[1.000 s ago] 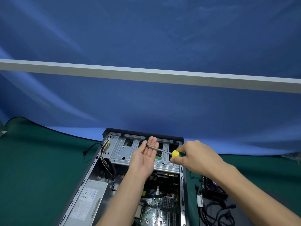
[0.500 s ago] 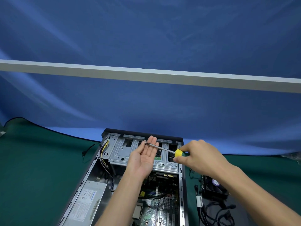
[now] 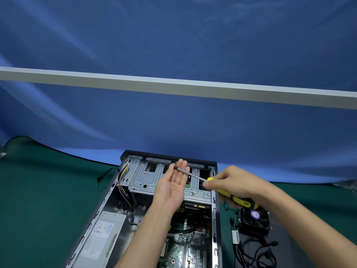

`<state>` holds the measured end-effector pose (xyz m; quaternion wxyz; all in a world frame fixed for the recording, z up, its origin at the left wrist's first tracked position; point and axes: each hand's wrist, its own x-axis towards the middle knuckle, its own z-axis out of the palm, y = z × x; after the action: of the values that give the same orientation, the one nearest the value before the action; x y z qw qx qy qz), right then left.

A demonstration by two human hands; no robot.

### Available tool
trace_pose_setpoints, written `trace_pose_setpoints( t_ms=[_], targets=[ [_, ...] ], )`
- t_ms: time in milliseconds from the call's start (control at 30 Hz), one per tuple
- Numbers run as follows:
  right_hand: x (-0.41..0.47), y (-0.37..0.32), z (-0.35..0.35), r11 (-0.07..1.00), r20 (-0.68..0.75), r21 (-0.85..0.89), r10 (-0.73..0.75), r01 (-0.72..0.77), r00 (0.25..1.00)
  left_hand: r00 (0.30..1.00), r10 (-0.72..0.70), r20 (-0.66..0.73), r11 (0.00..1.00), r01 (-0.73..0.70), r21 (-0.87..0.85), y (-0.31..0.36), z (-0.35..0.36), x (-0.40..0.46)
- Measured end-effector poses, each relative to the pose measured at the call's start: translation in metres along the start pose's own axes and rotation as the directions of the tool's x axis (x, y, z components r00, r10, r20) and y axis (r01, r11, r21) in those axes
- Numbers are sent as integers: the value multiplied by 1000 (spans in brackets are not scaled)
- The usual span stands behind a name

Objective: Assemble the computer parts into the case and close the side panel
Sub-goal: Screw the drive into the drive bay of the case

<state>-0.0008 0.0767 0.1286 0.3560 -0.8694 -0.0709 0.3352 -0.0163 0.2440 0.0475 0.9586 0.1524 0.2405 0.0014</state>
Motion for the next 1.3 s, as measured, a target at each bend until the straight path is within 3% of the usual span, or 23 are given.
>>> trace_pose_setpoints(
  t_ms=[100, 167, 267, 367, 533, 800, 1300],
  targets=[
    [0, 4, -5, 943, 80, 327, 38, -62, 996, 998, 5, -57, 999, -7, -43, 3, -2, 2],
    [-1, 9, -10, 815, 110, 575, 6, -68, 994, 996, 9, -88, 997, -16, -80, 8, -5, 3],
    [2, 16, -8, 646, -56, 759, -64, 84, 996, 992, -5, -127, 989, -14, -146, 12, -9, 5],
    [7, 18, 4, 647, -345, 707, -35, 284, 938, 993, -13, -116, 986, -6, -167, 6, -10, 6],
    [8, 22, 14, 650, -604, 615, 22, 447, 797, 997, -20, -69, 992, 11, -126, 2, -4, 10],
    [9, 27, 11, 839, -666, 388, -31, 382, 745, 992, -86, -92, 995, 80, -64, -7, -15, 8],
    [5, 29, 10, 882, -723, 275, -73, 383, 687, 973, -205, -109, 973, 191, -128, -12, -17, 6]
  ],
)
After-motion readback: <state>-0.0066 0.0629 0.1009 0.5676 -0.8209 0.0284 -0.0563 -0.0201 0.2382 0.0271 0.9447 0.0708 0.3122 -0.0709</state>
